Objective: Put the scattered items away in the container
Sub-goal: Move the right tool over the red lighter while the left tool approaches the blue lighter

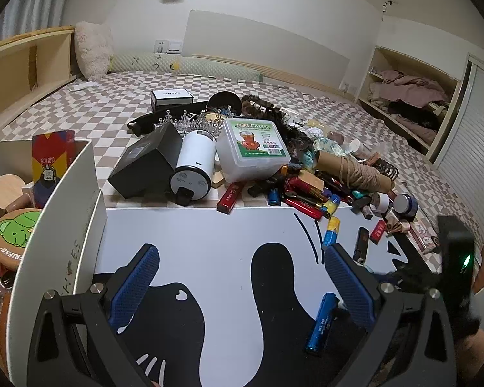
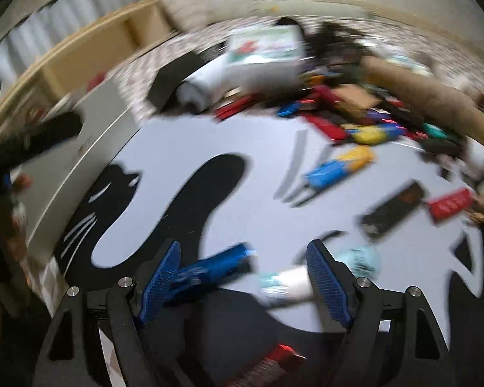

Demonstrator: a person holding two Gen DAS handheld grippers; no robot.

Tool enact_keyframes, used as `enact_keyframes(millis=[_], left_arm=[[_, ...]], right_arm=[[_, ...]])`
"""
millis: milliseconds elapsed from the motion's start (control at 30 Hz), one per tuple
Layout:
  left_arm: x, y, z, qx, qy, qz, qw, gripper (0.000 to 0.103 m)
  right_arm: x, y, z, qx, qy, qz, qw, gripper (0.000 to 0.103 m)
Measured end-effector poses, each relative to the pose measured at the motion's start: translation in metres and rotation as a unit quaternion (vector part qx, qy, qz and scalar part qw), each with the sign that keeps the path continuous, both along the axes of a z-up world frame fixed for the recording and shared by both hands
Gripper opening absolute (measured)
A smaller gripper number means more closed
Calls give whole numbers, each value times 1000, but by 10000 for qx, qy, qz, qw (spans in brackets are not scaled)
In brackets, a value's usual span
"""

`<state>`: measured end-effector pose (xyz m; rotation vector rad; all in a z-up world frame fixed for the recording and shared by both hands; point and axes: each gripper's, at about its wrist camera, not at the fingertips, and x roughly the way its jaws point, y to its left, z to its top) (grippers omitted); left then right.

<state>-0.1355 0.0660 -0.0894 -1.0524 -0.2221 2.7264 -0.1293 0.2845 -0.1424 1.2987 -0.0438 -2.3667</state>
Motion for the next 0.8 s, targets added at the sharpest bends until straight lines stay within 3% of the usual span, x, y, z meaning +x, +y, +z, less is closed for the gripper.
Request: enact_keyframes(millis=[133, 267, 533, 800], left_arm=[[1, 7, -5, -81, -52, -91, 9999, 103], [1, 13, -9, -132, -103, -162, 9997, 103], [2, 24, -20, -206, -215, -273, 9992, 103], [4, 34, -30, -271, -305, -374, 9985, 103]], right_arm=[[4, 29, -1, -36, -120, -733, 9972, 81], [15, 39, -9, -109, -276, -1036, 9942, 77], [44, 21, -19, 101, -437, -1120, 9927, 51], [75, -14, -23, 741, -95, -750, 9944, 49]])
